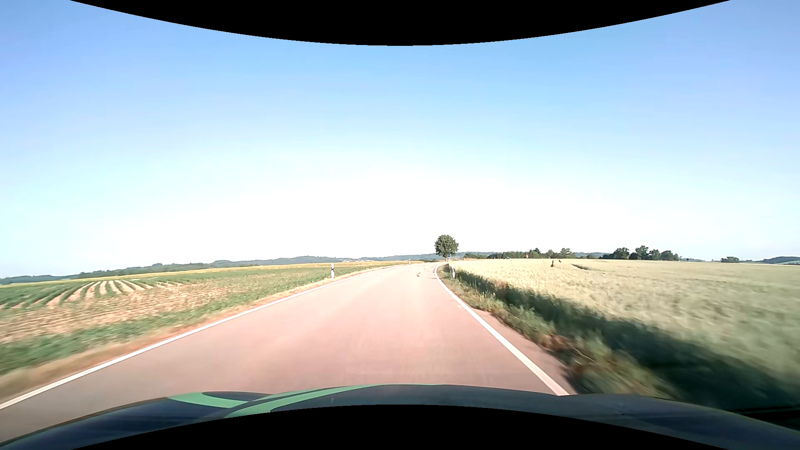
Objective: Follow the waypoints while adhering to traffic rules and regulations
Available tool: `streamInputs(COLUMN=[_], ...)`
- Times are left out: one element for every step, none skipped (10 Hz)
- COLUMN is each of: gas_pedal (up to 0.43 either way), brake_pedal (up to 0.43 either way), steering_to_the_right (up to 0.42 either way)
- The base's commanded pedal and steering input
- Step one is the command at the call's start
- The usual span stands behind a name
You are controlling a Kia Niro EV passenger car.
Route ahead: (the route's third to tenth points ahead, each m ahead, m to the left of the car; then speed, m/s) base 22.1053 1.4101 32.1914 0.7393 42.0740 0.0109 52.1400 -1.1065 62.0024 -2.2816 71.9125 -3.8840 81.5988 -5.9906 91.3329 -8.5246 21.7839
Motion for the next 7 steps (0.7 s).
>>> streamInputs(gas_pedal=[0.228, 0.228, 0.228, 0.228, 0.209, 0.197, 0.189], brake_pedal=[0.000, 0.000, 0.000, 0.000, 0.000, 0.000, 0.000], steering_to_the_right=[0.012, 0.012, 0.013, 0.013, 0.013, 0.012, 0.013])
